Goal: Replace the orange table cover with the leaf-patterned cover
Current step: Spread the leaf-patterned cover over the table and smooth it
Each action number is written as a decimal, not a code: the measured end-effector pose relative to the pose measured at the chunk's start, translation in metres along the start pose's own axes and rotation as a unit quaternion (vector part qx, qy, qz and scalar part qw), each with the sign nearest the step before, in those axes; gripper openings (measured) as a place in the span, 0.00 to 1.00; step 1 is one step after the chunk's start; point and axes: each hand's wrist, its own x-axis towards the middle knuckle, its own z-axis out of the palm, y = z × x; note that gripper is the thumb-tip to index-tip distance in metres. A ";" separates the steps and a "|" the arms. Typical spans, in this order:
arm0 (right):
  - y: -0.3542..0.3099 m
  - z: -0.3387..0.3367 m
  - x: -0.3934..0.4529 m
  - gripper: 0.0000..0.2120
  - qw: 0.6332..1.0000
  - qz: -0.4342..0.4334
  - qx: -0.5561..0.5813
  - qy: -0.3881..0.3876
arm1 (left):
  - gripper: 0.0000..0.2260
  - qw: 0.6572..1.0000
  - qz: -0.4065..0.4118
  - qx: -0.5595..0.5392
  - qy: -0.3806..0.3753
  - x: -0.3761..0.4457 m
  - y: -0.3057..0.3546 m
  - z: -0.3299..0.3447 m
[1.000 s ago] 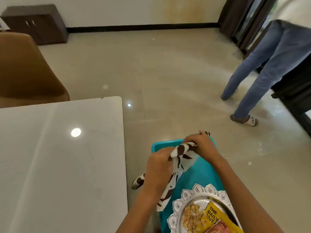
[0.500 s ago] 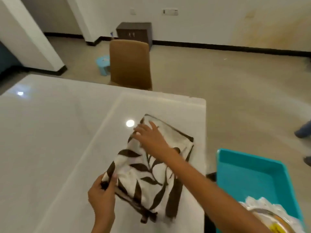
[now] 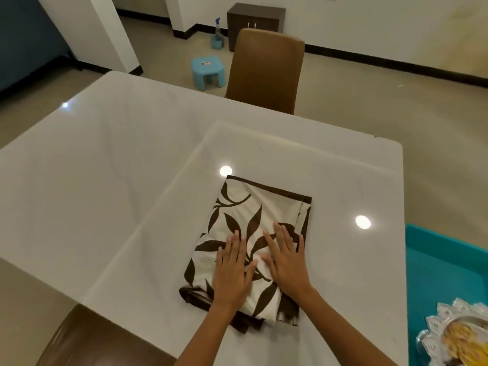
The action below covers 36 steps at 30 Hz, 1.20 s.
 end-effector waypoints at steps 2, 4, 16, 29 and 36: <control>-0.002 0.000 -0.004 0.27 0.999 0.020 0.021 0.030 | 0.31 1.000 0.013 -0.011 0.003 -0.002 -0.004 0.004; -0.005 -0.002 -0.009 0.27 0.996 0.051 0.046 0.064 | 0.35 0.999 0.028 -0.018 0.012 -0.004 -0.002 0.002; 0.017 -0.026 -0.034 0.21 0.963 0.104 0.201 0.147 | 0.37 0.995 0.102 0.014 -0.002 -0.002 0.037 0.020; -0.004 -0.040 -0.025 0.28 0.968 0.065 0.206 0.131 | 0.25 0.883 -0.036 -0.463 0.064 0.004 0.033 -0.055; -0.028 -0.048 -0.006 0.26 0.956 0.053 0.249 0.143 | 0.14 0.744 -0.268 -0.578 0.202 0.035 -0.051 -0.148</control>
